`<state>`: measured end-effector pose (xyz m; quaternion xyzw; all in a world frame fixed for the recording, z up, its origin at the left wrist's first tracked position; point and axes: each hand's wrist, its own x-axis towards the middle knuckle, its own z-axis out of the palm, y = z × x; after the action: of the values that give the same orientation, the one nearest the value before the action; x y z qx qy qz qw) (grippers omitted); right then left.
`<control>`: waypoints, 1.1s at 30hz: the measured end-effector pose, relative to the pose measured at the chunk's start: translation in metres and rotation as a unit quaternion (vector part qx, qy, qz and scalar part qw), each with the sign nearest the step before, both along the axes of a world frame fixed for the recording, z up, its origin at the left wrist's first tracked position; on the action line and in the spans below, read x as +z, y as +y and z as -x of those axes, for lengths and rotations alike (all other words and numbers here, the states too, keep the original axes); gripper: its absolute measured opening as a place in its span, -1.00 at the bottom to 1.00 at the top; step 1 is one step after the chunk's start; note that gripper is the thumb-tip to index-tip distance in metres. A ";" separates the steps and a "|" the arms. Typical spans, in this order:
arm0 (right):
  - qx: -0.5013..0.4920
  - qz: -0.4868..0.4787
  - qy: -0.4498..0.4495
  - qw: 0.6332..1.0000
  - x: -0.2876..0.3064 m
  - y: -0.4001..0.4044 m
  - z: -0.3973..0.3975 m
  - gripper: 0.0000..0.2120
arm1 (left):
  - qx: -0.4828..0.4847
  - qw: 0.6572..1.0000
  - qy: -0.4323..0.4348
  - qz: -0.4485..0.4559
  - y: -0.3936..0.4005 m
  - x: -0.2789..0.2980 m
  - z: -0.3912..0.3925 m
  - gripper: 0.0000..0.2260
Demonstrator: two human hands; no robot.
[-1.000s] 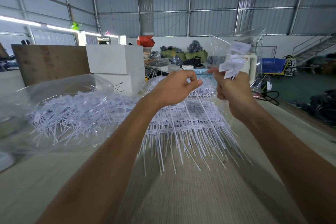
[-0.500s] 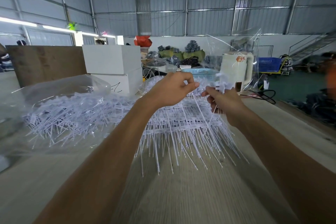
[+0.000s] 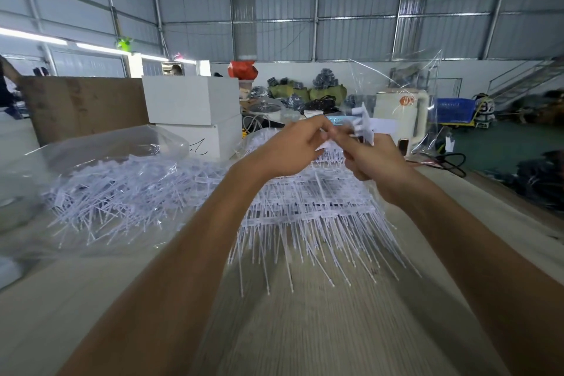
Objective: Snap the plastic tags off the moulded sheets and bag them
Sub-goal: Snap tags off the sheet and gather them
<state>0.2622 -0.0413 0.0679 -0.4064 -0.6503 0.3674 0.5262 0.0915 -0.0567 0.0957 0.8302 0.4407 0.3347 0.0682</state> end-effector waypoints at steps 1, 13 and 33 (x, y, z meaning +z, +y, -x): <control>0.022 -0.010 0.000 1.000 0.000 -0.002 0.000 -0.76 | -0.014 1.000 -0.004 0.016 -0.001 0.000 0.000 -0.84; 0.038 -0.001 0.096 0.995 0.011 -0.003 -0.004 -0.92 | 0.040 0.996 -0.064 -0.043 0.004 0.003 0.008 -0.90; -0.132 -0.455 -0.278 0.836 0.008 -0.004 -0.006 -0.92 | -0.035 0.955 -0.282 0.085 -0.002 0.015 0.014 -0.87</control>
<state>0.2686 -0.0457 0.0761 -0.2881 -0.8029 -0.1715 0.4930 0.0776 -0.0591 0.1104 0.7078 0.4008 0.5142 0.2719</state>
